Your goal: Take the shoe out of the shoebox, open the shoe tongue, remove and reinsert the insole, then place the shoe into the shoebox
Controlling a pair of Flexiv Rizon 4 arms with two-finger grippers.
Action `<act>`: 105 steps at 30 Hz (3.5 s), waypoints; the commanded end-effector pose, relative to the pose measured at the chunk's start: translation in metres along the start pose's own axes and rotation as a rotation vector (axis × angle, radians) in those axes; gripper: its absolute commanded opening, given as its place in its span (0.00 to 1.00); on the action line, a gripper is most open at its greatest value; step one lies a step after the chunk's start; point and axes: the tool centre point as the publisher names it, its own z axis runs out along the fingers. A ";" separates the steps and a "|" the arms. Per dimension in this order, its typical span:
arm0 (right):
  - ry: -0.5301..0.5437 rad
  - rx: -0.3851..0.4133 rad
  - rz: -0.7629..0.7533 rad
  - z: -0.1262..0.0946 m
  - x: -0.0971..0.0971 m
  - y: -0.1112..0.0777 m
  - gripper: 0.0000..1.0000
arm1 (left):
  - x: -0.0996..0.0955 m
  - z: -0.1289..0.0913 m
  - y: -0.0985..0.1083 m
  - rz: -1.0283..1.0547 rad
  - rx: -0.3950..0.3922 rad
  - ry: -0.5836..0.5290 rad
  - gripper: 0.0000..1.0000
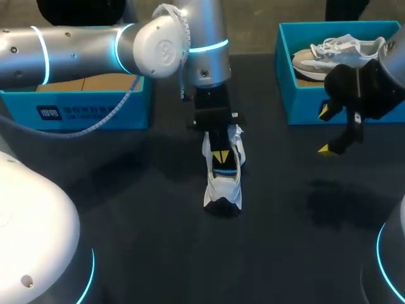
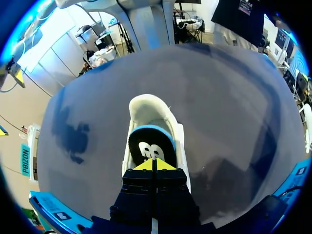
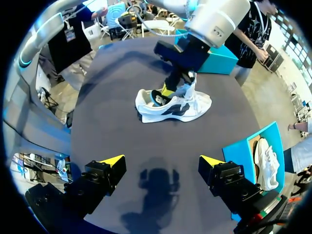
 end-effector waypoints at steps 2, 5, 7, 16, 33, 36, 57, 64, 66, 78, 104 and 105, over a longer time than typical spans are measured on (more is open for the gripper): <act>-0.002 0.002 0.001 0.001 0.001 0.000 1.00 | -0.013 0.009 0.001 0.002 -0.014 0.062 0.00; -0.002 0.002 0.001 0.001 0.001 0.000 1.00 | -0.017 0.013 -0.003 -0.007 -0.023 0.094 0.00; -0.002 0.002 0.001 0.001 0.001 0.000 1.00 | -0.017 0.016 -0.004 -0.022 -0.031 0.115 0.00; -0.002 0.002 0.001 0.001 0.001 0.000 1.00 | -0.013 0.018 -0.015 -0.066 -0.081 0.151 0.00; -0.002 0.002 0.001 0.001 0.001 0.000 1.00 | 0.005 0.032 -0.009 -0.139 -0.150 0.186 0.00; -0.002 0.002 0.001 0.001 0.001 0.000 1.00 | 0.002 0.041 -0.011 -0.138 -0.144 0.204 0.00; -0.002 0.002 0.001 0.001 0.001 0.000 1.00 | 0.001 0.068 -0.013 -0.145 -0.233 0.205 0.00; -0.002 0.002 0.001 0.001 0.001 0.000 1.00 | 0.006 0.053 -0.017 -0.148 -0.303 0.218 0.00; -0.002 0.002 0.001 0.001 0.001 0.000 1.00 | 0.008 0.042 -0.015 -0.159 -0.325 0.200 0.00; -0.002 0.002 0.001 0.001 0.001 0.000 1.00 | 0.006 0.048 0.003 -0.180 -0.497 0.200 0.00; -0.002 0.002 0.001 0.001 0.001 0.000 1.00 | 0.009 -0.022 0.011 -0.212 -0.784 0.267 0.00; -0.002 0.002 0.001 0.001 0.001 0.000 1.00 | 0.009 -0.021 0.012 -0.215 -0.782 0.269 0.05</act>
